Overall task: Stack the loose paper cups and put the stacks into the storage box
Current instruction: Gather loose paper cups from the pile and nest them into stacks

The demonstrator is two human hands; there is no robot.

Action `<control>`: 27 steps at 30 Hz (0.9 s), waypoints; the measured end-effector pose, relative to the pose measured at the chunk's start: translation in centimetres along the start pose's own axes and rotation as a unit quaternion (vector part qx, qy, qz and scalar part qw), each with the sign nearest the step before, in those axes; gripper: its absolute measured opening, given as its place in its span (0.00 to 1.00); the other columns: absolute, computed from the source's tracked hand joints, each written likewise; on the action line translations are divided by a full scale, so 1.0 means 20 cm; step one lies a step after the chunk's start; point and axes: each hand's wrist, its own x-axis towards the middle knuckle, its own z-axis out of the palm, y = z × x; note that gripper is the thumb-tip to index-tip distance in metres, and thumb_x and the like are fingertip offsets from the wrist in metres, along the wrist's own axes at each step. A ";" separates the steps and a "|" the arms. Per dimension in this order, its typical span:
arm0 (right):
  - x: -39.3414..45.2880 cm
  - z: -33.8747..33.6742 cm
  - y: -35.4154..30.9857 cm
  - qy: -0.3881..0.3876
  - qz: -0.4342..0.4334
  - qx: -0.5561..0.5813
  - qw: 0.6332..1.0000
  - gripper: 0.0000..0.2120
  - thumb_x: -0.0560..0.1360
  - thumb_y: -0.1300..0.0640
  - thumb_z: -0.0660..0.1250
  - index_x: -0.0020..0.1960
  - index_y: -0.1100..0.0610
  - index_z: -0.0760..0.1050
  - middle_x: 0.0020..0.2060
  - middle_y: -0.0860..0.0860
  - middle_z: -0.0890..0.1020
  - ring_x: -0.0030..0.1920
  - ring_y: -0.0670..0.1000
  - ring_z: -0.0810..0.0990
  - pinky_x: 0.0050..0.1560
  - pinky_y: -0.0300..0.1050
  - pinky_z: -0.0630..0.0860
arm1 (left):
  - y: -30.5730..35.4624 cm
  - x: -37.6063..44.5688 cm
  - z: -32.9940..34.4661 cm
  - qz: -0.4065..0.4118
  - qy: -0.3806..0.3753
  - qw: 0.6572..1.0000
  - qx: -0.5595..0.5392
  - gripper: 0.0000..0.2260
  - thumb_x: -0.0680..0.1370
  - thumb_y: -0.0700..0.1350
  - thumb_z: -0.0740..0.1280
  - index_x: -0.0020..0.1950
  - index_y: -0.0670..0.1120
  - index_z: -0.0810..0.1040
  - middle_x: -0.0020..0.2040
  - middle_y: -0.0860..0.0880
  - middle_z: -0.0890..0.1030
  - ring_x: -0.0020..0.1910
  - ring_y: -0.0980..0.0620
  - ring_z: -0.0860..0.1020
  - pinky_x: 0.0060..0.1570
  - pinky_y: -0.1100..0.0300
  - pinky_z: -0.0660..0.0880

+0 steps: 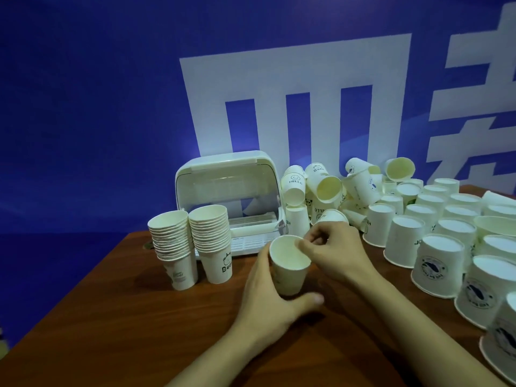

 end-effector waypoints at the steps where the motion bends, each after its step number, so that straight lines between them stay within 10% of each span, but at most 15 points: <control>1: 0.00 0.01 0.01 -0.004 0.022 0.051 0.998 0.14 0.71 0.50 0.75 0.32 0.57 0.79 0.25 0.46 0.78 0.27 0.41 0.73 0.31 0.33 0.69 | -0.01 0.03 0.03 -0.001 0.039 0.999 -0.014 0.38 0.63 0.55 0.86 0.67 0.63 0.72 0.63 0.65 0.79 0.61 0.69 0.76 0.60 0.67 0.74; 4: 0.01 0.03 0.13 0.077 0.094 0.167 0.979 0.24 0.76 0.38 0.64 0.37 0.58 0.80 0.32 0.49 0.83 0.34 0.48 0.79 0.38 0.45 0.74 | -0.07 0.08 0.04 -0.022 0.080 0.997 -0.002 0.30 0.64 0.55 0.84 0.62 0.61 0.75 0.57 0.63 0.82 0.58 0.63 0.79 0.54 0.63 0.77; 6: 0.03 0.03 0.25 0.130 0.089 0.017 0.987 0.19 0.78 0.39 0.59 0.50 0.52 0.80 0.46 0.49 0.84 0.49 0.52 0.81 0.51 0.52 0.76 | -0.11 0.09 0.01 -0.033 0.057 0.998 -0.002 0.30 0.65 0.59 0.83 0.64 0.61 0.75 0.59 0.64 0.82 0.58 0.67 0.78 0.53 0.68 0.74; 9: 0.06 0.06 0.35 0.079 0.073 -0.104 0.989 0.25 0.81 0.45 0.59 0.76 0.48 0.63 0.72 0.55 0.69 0.71 0.59 0.67 0.70 0.55 0.64 | -0.14 0.08 0.00 -0.044 0.060 0.997 -0.014 0.30 0.65 0.61 0.82 0.64 0.61 0.76 0.59 0.63 0.83 0.57 0.68 0.78 0.54 0.66 0.75; 12: 0.07 0.12 0.37 -0.021 0.037 -0.239 0.970 0.33 0.80 0.36 0.57 0.81 0.39 0.48 0.81 0.53 0.49 0.79 0.60 0.52 0.75 0.60 0.56 | -0.12 0.08 0.01 -0.038 0.047 0.998 0.007 0.28 0.68 0.58 0.82 0.64 0.60 0.75 0.58 0.63 0.82 0.57 0.66 0.79 0.52 0.68 0.74; 15: 0.07 0.09 0.36 0.057 0.041 -0.265 0.962 0.26 0.78 0.30 0.55 0.68 0.45 0.71 0.79 0.54 0.56 0.77 0.59 0.55 0.72 0.62 0.59 | -0.12 0.07 0.02 -0.032 0.043 0.998 0.012 0.27 0.69 0.58 0.81 0.64 0.60 0.75 0.58 0.62 0.83 0.57 0.64 0.80 0.52 0.67 0.75; 18: 0.09 0.02 0.36 0.159 0.109 -0.192 0.962 0.28 0.76 0.29 0.59 0.45 0.55 0.75 0.66 0.56 0.72 0.66 0.61 0.69 0.65 0.61 0.68 | -0.11 0.06 0.02 -0.033 0.040 0.999 0.008 0.26 0.69 0.57 0.81 0.63 0.61 0.74 0.58 0.62 0.82 0.56 0.66 0.79 0.50 0.70 0.73; 27: 0.12 -0.07 0.35 0.132 0.281 -0.019 0.951 0.28 0.69 0.41 0.72 0.55 0.58 0.63 0.49 0.53 0.73 0.50 0.57 0.74 0.53 0.52 0.75 | -0.11 0.06 0.02 -0.043 0.036 0.998 -0.002 0.27 0.69 0.57 0.81 0.65 0.59 0.75 0.57 0.62 0.82 0.55 0.66 0.79 0.45 0.74 0.73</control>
